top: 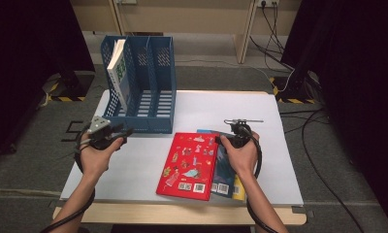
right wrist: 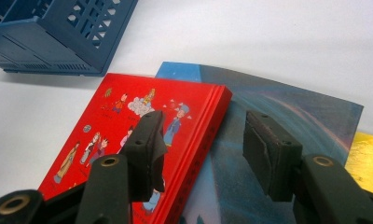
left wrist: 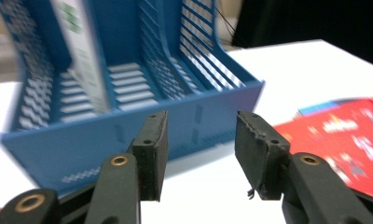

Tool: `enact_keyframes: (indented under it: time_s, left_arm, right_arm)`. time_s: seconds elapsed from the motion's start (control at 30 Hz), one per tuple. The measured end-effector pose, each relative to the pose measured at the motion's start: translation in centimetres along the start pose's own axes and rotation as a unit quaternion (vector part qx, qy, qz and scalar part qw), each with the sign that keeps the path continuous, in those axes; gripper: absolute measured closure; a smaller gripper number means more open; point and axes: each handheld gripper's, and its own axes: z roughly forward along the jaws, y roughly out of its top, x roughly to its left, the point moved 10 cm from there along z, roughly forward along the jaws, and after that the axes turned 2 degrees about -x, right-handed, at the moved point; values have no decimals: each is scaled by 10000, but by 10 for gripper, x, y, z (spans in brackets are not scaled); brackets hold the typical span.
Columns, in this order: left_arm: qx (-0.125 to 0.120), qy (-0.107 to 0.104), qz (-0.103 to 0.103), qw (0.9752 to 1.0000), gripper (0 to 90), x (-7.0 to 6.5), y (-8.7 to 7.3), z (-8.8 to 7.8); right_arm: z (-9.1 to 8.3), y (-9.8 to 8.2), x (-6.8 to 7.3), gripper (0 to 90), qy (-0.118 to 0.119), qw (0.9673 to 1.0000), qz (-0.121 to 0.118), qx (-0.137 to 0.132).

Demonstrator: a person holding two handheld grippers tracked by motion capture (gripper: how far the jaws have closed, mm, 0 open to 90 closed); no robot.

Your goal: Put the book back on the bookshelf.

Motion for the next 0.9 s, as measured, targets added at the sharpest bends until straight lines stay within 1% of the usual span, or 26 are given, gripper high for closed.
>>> enact_keyframes:
  time_s: [0.13,0.17,0.23,0.27,0.3,0.37,0.43,0.53,0.6,0.67,0.8,0.9]
  left_arm:
    - [173,-210,82,9996,522,-18,-13,9]
    - [189,-252,65,9995,522,-21,-16,10]
    - [258,-352,102,9990,522,-29,-22,14]
    - [298,-412,89,9987,523,-34,-26,16]
    - [366,-500,136,9980,526,-40,-31,19]
    - [434,-583,151,9972,534,-47,-37,23]
    - [516,-669,222,9962,543,-56,-43,26]
    - [606,-867,232,9941,546,-70,-51,31]
    - [652,-926,229,9933,547,-76,-56,34]
    - [717,-993,227,9922,547,-82,-61,38]
    - [853,-1115,292,9897,548,-94,-72,42]
    - [974,-1184,337,9876,556,-101,-80,44]
  right_arm:
    - [5,-1,-1,485,-37,10000,15,62]
    - [6,-1,-1,484,-23,9999,55,90]
    - [6,-1,-3,484,-33,9999,56,84]
    - [7,-1,-4,484,-45,9999,59,83]
    - [7,-2,-4,484,-54,9999,89,105]
    - [8,-2,-6,483,-75,9998,113,113]
    - [9,-2,-9,483,-83,9998,134,139]
    - [10,-3,-10,478,-50,9996,199,192]
    - [11,-4,-12,472,-45,9994,214,249]
    - [11,-5,-14,472,-66,9994,234,240]
    - [10,-5,-15,472,-78,9993,281,234]
    - [12,-2,-15,473,-113,9993,257,255]
